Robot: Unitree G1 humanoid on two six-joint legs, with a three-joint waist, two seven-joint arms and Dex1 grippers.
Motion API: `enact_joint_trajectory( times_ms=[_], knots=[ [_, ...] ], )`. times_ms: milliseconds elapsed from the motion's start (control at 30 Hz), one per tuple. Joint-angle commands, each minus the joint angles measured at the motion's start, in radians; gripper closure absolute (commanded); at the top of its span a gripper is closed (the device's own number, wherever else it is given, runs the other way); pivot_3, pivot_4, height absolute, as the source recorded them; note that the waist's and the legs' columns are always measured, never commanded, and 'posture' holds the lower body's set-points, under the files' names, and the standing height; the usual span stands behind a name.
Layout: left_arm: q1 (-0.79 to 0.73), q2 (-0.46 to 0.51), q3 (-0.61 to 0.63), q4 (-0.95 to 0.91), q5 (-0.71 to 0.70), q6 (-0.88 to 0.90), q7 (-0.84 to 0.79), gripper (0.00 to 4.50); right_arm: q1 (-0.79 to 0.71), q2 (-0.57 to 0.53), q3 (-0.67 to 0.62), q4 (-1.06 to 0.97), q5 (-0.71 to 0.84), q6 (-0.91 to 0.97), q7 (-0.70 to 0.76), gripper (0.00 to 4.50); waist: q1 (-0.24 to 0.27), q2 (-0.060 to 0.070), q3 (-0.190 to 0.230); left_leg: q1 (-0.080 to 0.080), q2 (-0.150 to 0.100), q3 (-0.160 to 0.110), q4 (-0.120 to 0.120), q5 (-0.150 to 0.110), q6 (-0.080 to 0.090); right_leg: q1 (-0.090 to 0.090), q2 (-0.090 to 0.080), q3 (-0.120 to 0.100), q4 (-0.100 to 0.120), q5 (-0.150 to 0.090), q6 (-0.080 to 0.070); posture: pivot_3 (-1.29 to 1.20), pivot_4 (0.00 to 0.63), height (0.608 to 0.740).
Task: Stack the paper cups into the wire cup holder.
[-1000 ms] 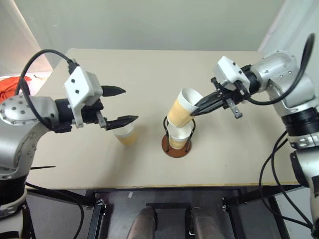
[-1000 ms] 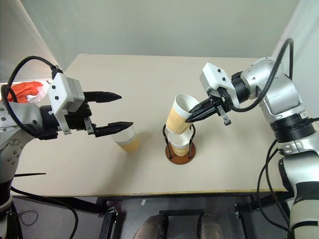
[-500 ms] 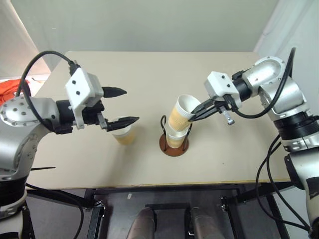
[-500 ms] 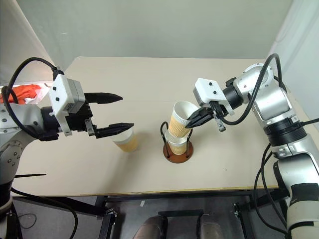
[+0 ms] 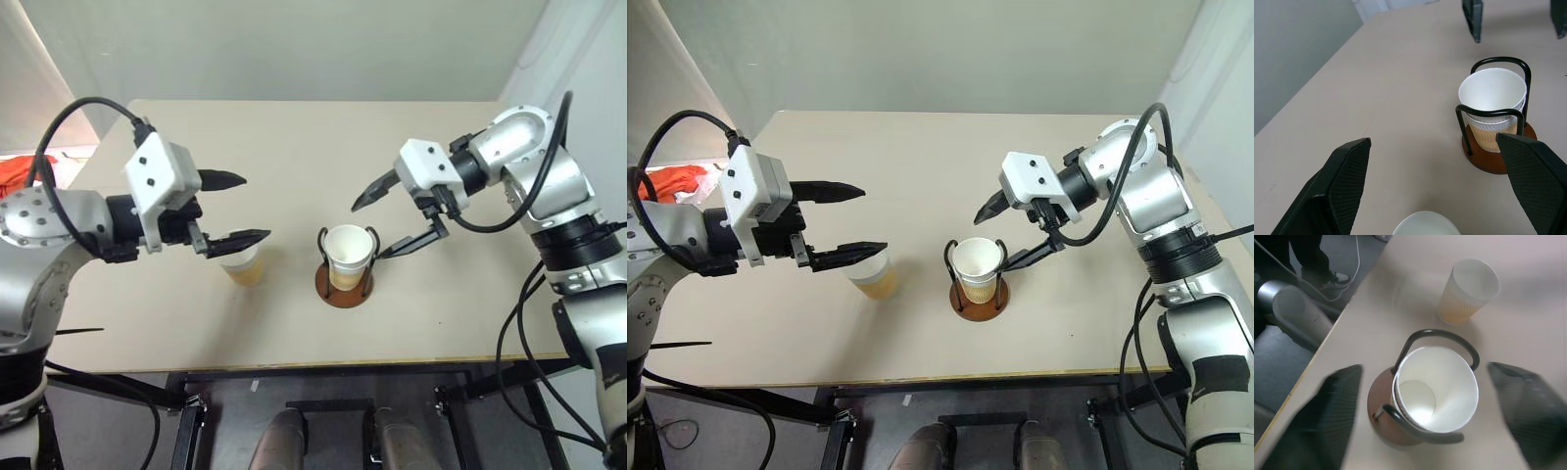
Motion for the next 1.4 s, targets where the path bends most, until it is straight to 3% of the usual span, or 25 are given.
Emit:
enact_joint_trajectory(
  times_ms=[33, 133, 200, 333, 533, 833, 967, 1300, 1333, 1400],
  knots=[
    [0.005, 0.061, 0.003, 0.013, 0.025, -0.030, -0.058, 0.00, -0.033, 0.015, -0.074, -0.018, 0.038, 0.044, 0.000, 0.05, 0.000, 0.000, 0.000, 0.000, 0.000, 0.000, 0.000, 0.000, 0.000, 0.000, 0.000, 0.000, 0.000, 0.000, 0.000, 0.00, 0.150, 0.740],
    [0.051, 0.138, -0.033, 0.053, 0.086, -0.088, -0.149, 0.00, -0.022, 0.053, -0.153, -0.019, 0.109, 0.136, -0.056, 0.05, 0.000, 0.000, 0.000, -0.001, 0.000, 0.000, 0.000, 0.000, -0.001, -0.001, 0.000, 0.000, 0.000, -0.001, -0.001, 0.00, 0.150, 0.740],
    [0.051, 0.176, -0.090, 0.090, 0.137, -0.154, -0.209, 0.00, -0.011, 0.119, -0.218, -0.007, 0.142, 0.178, -0.166, 0.05, 0.000, 0.000, 0.000, -0.001, 0.000, 0.000, -0.001, -0.001, -0.001, -0.002, 0.001, 0.001, 0.000, -0.001, -0.002, 0.00, 0.150, 0.740],
    [-0.024, 0.180, -0.222, 0.178, 0.242, -0.254, -0.291, 0.00, 0.028, 0.188, -0.244, -0.061, 0.142, 0.265, -0.288, 0.05, 0.001, -0.001, 0.000, -0.001, 0.001, 0.000, -0.001, -0.001, -0.001, -0.003, 0.001, 0.001, 0.001, -0.002, -0.003, 0.00, 0.150, 0.740],
    [-0.108, 0.134, -0.369, 0.309, 0.397, -0.368, -0.344, 0.00, 0.089, 0.188, -0.263, -0.168, 0.165, 0.330, -0.342, 0.05, 0.004, -0.001, -0.001, -0.008, 0.000, -0.001, 0.001, -0.002, -0.001, -0.008, 0.001, 0.000, 0.000, -0.002, -0.005, 0.00, 0.150, 0.740],
    [-0.214, -0.022, -0.523, 0.455, 0.568, -0.500, -0.376, 0.00, 0.164, 0.150, -0.290, -0.310, 0.211, 0.432, -0.394, 0.05, 0.004, -0.001, -0.001, -0.009, 0.000, -0.001, 0.001, -0.004, -0.001, -0.008, 0.001, -0.001, 0.000, 0.000, -0.002, 0.00, 0.150, 0.740],
    [-0.229, -0.046, -0.528, 0.495, 0.582, -0.539, -0.414, 0.80, 0.179, 0.135, -0.297, -0.344, 0.218, 0.454, -0.423, 0.00, 0.001, -0.002, -0.001, -0.009, 0.000, -0.001, 0.001, -0.002, -0.001, -0.008, 0.001, -0.001, 0.000, 0.001, 0.000, 0.00, 0.150, 0.740],
    [-0.266, -0.068, -0.506, 0.542, 0.545, -0.588, -0.520, 4.24, 0.207, 0.084, -0.335, -0.397, 0.266, 0.504, -0.446, 0.00, 0.002, -0.002, -0.001, -0.009, 0.000, -0.001, 0.004, -0.001, 0.001, -0.006, 0.001, -0.001, 0.000, 0.003, 0.003, 0.00, 0.150, 0.740],
    [-0.272, -0.071, -0.499, 0.543, 0.528, -0.589, -0.539, 4.48, 0.213, 0.080, -0.345, -0.404, 0.274, 0.509, -0.451, 0.00, 0.002, -0.002, -0.001, -0.009, 0.000, -0.001, 0.004, -0.001, 0.001, -0.006, 0.001, -0.001, 0.000, 0.003, 0.003, 0.00, 0.150, 0.740],
    [-0.299, -0.069, -0.483, 0.550, 0.496, -0.597, -0.585, 4.48, 0.235, 0.062, -0.378, -0.432, 0.299, 0.526, -0.462, 0.00, 0.003, -0.002, -0.001, -0.009, 0.000, -0.001, 0.005, -0.001, 0.001, -0.006, 0.001, -0.001, 0.000, 0.003, 0.003, 0.00, 0.150, 0.740]
  ],
)
